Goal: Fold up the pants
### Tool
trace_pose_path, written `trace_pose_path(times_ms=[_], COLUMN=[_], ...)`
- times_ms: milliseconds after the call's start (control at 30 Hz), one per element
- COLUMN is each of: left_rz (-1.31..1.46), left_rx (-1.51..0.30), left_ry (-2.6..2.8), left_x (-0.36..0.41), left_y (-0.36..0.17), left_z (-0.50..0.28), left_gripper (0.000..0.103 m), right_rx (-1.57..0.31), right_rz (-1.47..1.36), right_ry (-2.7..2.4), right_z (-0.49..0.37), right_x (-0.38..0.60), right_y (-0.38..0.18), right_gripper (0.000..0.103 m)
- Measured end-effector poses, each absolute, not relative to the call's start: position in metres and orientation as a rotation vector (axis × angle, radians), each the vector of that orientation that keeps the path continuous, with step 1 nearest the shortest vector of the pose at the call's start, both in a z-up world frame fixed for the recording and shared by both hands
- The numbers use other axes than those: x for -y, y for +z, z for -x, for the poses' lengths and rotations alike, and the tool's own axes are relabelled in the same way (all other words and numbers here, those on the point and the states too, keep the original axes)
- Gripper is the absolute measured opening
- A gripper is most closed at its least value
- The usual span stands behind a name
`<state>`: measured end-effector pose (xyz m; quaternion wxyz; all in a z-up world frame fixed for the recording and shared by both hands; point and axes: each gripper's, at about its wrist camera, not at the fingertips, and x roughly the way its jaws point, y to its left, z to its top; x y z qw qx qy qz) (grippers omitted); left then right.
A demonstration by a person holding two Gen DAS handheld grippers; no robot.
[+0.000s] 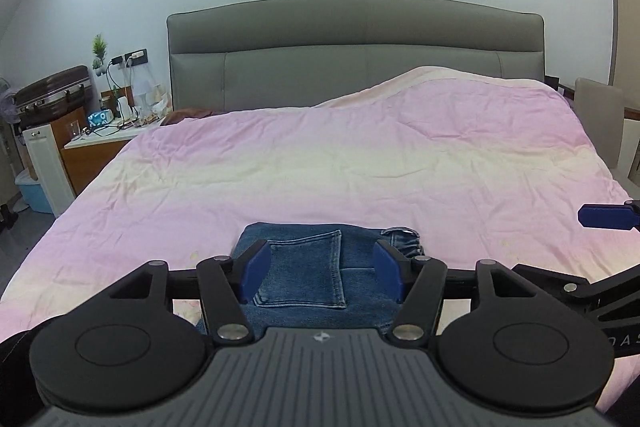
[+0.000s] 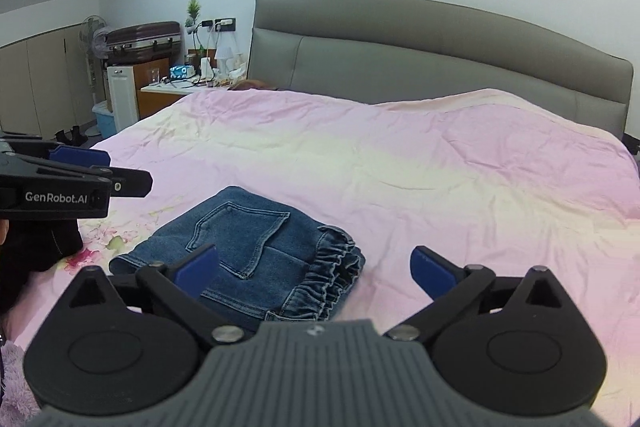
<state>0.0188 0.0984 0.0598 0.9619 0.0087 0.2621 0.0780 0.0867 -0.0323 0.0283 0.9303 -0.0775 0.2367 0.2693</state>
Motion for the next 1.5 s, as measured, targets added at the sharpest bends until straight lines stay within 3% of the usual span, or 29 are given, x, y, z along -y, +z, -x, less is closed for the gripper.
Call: trace_pose_path(times_ms=[400,1033,1500], left_rz=[-0.055,-0.002,0.016], left_rx=[-0.484,-0.630,-0.659], left_ry=[0.181,0.190,0.187], left_x=[-0.059,-0.060,-0.060], left_y=[0.048,-0.008,-0.011], left_z=[0.018,0.005,0.002], left_gripper=[0.089,0.089,0.089], right_rx=[-0.421,-0.503,-0.553], right_rz=[0.079,0.096,0.095], right_ry=[0.455,0.389,0.396], right_z=[-0.025,-0.034,-0.043], right_x=[0.082,0.075,0.069], right_y=[0.026,-0.027,-0.036], right_gripper=[0.098,0.098,0.098])
